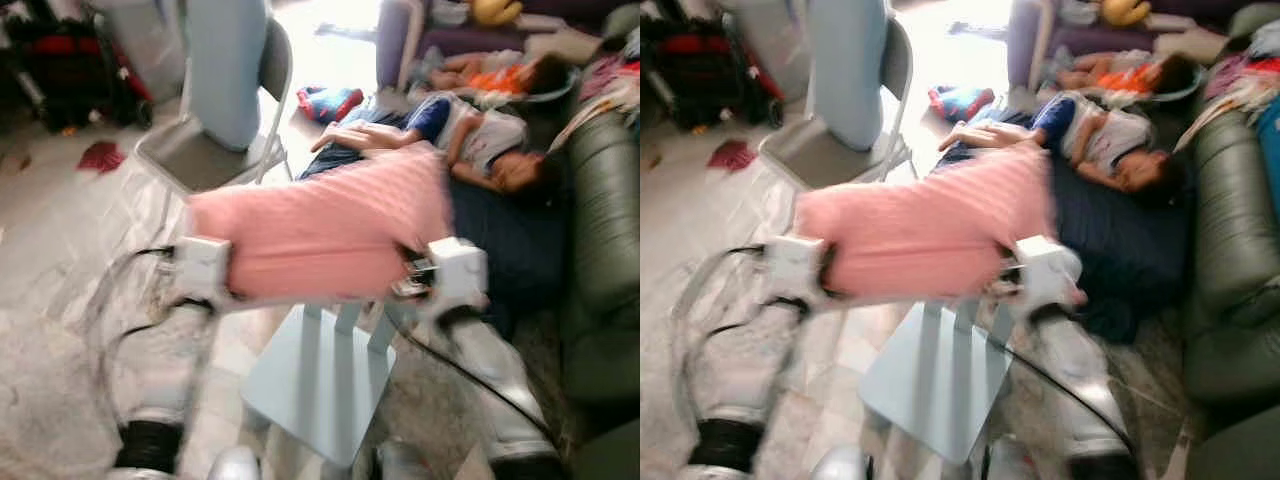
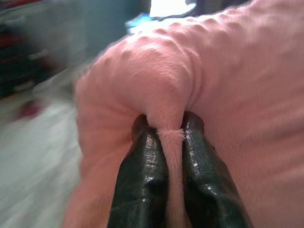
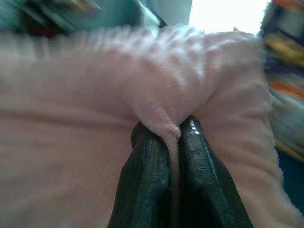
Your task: Move the pillow to the sofa
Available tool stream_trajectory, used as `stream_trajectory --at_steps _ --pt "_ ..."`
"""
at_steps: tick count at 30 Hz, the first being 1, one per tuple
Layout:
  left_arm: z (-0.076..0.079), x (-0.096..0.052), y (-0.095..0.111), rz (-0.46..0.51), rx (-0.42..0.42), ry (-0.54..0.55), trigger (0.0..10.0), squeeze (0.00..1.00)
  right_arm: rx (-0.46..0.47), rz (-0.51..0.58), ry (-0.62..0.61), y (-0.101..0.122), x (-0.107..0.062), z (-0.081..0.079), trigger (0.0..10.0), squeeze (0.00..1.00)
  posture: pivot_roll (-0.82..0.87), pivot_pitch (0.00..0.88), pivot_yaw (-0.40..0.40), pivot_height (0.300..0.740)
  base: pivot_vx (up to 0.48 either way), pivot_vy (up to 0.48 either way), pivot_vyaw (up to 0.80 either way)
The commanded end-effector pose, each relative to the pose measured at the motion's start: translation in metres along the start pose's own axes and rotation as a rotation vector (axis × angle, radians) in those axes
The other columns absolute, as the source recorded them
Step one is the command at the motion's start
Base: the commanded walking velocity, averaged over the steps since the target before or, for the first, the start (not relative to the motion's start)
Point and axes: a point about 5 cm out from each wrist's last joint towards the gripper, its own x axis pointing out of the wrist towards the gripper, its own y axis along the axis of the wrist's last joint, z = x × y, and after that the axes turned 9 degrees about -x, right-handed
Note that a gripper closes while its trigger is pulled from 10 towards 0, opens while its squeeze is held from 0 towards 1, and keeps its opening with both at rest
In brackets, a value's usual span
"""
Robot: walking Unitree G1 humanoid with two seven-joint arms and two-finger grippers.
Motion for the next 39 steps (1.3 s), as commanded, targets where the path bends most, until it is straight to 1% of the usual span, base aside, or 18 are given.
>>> stream_trajectory --at_steps 1,9,13,15,16,26,39 --pt "-0.025 -0.01 -0.007 -0.03 0.031 0.084 10.0 0.0 0.016 0.05 -0.03 0.012 0.006 0.002 10.0 0.0 -0.09 0.0 -0.016 0.74 0.0 0.0 0.0" --pt "-0.022 -0.011 -0.009 -0.042 0.001 0.062 10.0 0.0 0.015 0.049 -0.015 0.013 0.007 -0.001 10.0 0.0 -0.09 0.0 -0.021 0.74 0.0 0.0 0.0" --pt "-0.018 -0.011 -0.011 -0.052 -0.005 0.043 10.0 0.0 0.019 0.022 -0.014 0.009 0.006 -0.001 10.0 0.0 -0.09 0.0 -0.024 0.74 0.0 0.0 0.0" --pt "-0.017 -0.012 -0.012 -0.06 -0.027 0.034 10.0 0.0 0.036 0.002 -0.02 0.006 0.006 -0.001 10.0 0.0 -0.09 0.0 -0.025 0.74 0.0 0.0 0.0" --pt "-0.017 -0.012 -0.013 -0.061 -0.029 0.032 10.0 0.0 0.046 0.001 -0.021 0.006 0.006 -0.001 10.0 0.0 -0.09 0.0 -0.025 0.74 0.0 0.0 -0.8" --pt "-0.014 -0.012 -0.014 -0.075 -0.051 0.028 10.0 0.0 0.03 -0.002 -0.03 0.006 0.007 0.004 10.0 0.0 -0.09 0.0 -0.024 0.74 -0.282 0.0 -0.8" --pt "-0.011 -0.011 -0.016 -0.089 -0.064 0.019 10.0 0.0 0.028 -0.007 -0.044 0.006 0.007 0.007 10.0 0.0 -0.1 0.0 -0.025 0.74 -0.343 0.0 -0.8"
